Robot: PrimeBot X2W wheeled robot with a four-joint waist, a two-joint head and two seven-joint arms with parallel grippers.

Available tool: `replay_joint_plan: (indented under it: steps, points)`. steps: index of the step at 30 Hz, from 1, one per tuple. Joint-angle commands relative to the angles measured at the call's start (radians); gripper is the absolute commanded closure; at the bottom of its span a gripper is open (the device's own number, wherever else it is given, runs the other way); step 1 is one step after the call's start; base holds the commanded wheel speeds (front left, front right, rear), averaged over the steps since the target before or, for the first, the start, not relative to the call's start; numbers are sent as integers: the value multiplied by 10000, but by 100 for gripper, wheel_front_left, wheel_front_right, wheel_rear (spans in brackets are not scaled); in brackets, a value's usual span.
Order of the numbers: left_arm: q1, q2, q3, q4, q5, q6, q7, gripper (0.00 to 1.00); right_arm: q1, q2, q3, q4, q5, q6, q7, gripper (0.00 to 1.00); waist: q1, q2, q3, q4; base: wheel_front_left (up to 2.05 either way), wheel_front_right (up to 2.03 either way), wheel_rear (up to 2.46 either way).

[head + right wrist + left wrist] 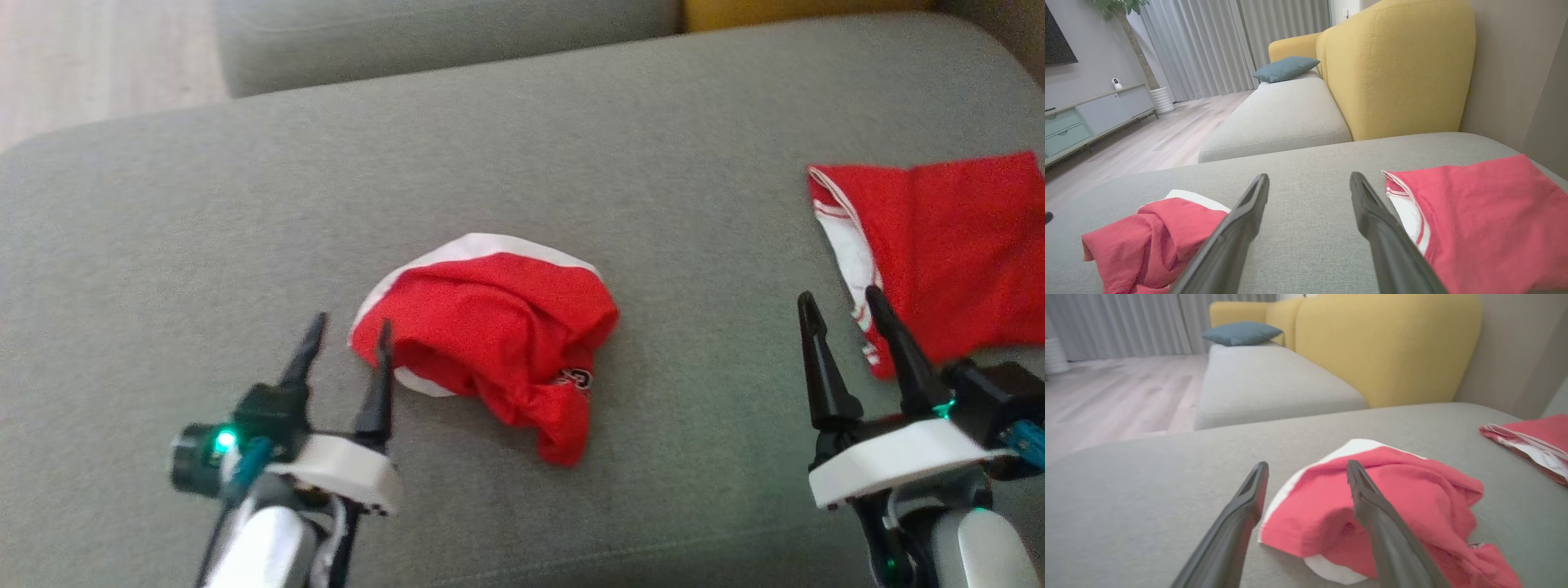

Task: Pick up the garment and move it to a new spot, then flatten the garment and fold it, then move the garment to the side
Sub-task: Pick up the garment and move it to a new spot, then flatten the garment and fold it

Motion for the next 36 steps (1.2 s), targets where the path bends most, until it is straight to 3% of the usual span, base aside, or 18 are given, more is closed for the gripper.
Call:
replay_joint_plan:
  steps: [1,6,12,36]
  points:
    - [-206,273,521,-470,-28,107,-125,0,-107,-38,198,-408,-88,35,64,0,0,-1,-343,460,0,0,0]
    - [-19,777,1002,-1165,31,148,-235,0,61,-38,97,-525,-209,35,252,0,0,-1,-527,884,0,0,0]
    - [323,1271,1424,-1560,-208,-118,-260,0,316,-81,111,-473,-295,35,365,0,0,-1,-713,982,0,0,0]
    - [1294,1431,1351,-2257,-298,343,124,0,601,-68,102,-507,-209,35,462,0,0,-1,-801,712,0,0,0]
